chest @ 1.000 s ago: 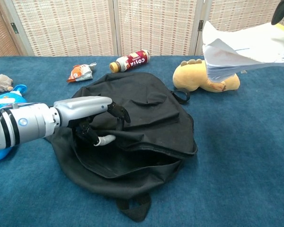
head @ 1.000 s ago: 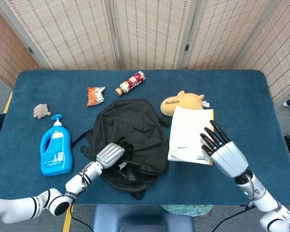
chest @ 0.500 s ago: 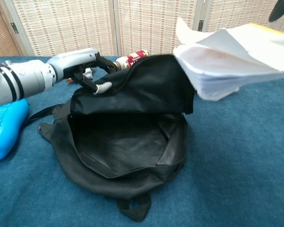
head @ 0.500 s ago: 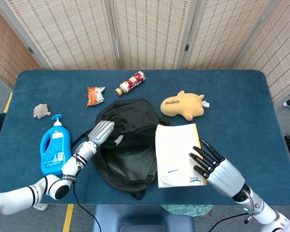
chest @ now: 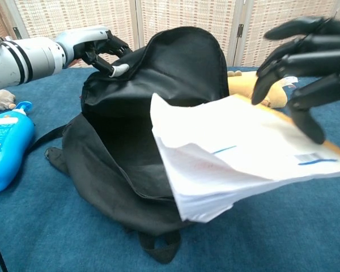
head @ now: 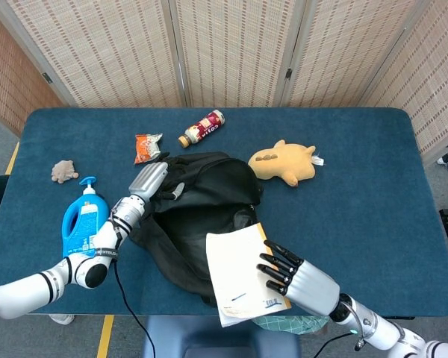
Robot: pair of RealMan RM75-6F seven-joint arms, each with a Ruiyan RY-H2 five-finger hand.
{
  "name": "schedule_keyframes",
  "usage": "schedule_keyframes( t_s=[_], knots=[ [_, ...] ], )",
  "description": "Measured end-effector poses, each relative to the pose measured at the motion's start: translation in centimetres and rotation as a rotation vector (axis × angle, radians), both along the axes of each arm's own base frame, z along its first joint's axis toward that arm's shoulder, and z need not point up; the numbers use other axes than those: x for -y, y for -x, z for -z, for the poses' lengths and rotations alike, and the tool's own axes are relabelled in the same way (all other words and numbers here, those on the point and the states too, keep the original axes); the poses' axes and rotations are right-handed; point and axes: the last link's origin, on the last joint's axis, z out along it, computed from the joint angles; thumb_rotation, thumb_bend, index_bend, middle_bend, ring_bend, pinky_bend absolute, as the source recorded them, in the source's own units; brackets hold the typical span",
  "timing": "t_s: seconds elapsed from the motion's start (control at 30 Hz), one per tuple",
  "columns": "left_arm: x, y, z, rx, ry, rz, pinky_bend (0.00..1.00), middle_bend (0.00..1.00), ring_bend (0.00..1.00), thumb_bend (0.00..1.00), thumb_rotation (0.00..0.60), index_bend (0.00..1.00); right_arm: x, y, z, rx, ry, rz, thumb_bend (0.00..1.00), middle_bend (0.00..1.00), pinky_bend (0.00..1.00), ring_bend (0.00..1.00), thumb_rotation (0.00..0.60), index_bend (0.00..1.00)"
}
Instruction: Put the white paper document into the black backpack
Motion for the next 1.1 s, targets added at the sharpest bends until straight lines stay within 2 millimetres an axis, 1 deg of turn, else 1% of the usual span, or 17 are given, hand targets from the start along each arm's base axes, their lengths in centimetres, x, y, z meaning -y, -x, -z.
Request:
schedule_keyframes(
  t_s=[0.23,0.6,0.93,1.1],
  knots=[
    [0.2,-0.2,-0.3,0.015,0.007,-0.008,0.00,0.27,0.21,0.57,0.600,0.57,1.7,-0.8,3.2,-0.028,-0.062,-0.002,0.45,0.41,0.15,0.29,0.600,0.77],
    [0.3,0.0,-0.6,0.015,0.013,-0.021,0.00,0.27,0.20,0.57,0.600,0.57,5.2,-2.1,7.9,-0.059,-0.095,0.019,0.45,0.41,0.15,0.30,0.600,0.77],
    [0.3,0.2,-1.2,0.008,0.009,-0.029,0.00,0.27,0.20,0.57,0.600,0.57,8.4,-3.2,11.3,-0.108,-0.067,0.041,0.45,0.41,0.15,0.29,0.600,0.77],
    [0.2,0.2,-1.5,0.008,0.005,-0.030,0.00,0.27,0.20,0.57,0.600,0.57,9.8,-4.1,13.3,-0.154,-0.046,0.035,0.46,0.42,0.15,0.29,0.600,0.77]
  ],
)
